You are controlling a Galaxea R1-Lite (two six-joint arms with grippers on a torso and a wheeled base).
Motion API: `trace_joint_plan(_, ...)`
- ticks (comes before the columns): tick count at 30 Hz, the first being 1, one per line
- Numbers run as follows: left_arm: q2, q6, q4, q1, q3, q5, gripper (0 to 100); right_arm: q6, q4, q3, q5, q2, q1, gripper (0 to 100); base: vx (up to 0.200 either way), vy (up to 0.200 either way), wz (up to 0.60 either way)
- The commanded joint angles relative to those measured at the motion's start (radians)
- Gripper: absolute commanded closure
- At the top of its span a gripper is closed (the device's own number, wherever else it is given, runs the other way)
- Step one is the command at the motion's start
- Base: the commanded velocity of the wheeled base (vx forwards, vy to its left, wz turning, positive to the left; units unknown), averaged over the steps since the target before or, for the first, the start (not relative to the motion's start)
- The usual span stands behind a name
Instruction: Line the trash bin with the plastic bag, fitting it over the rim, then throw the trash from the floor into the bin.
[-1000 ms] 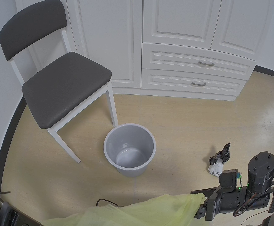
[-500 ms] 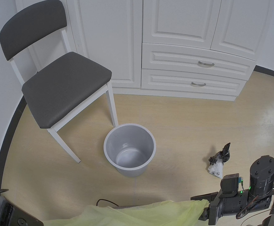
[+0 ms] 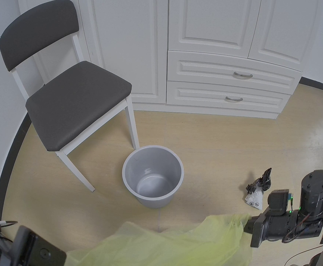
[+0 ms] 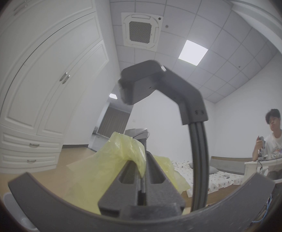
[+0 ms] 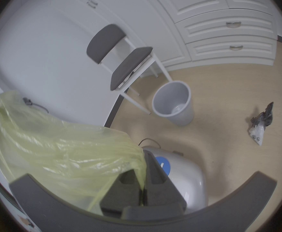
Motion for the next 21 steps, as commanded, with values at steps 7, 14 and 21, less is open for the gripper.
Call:
trace_joint_plan(7,0.189,-0.001,-0.003,0.120,-0.015,0.019,100,0.002,0.000,-0.098,-0.061,-0.060,-0.168,100,0.000,0.000,0.00)
trace_joint_plan(14,0.213,-0.001,-0.003,0.172,-0.019,0.016,100,0.002,0.000,-0.110,-0.066,-0.097,-0.176,100,0.000,0.000,0.00)
trace_joint_plan(21,0.232,-0.004,-0.003,0.197,-0.025,0.016,100,0.000,0.000,-0.112,-0.066,-0.111,-0.174,100,0.000,0.000,0.00)
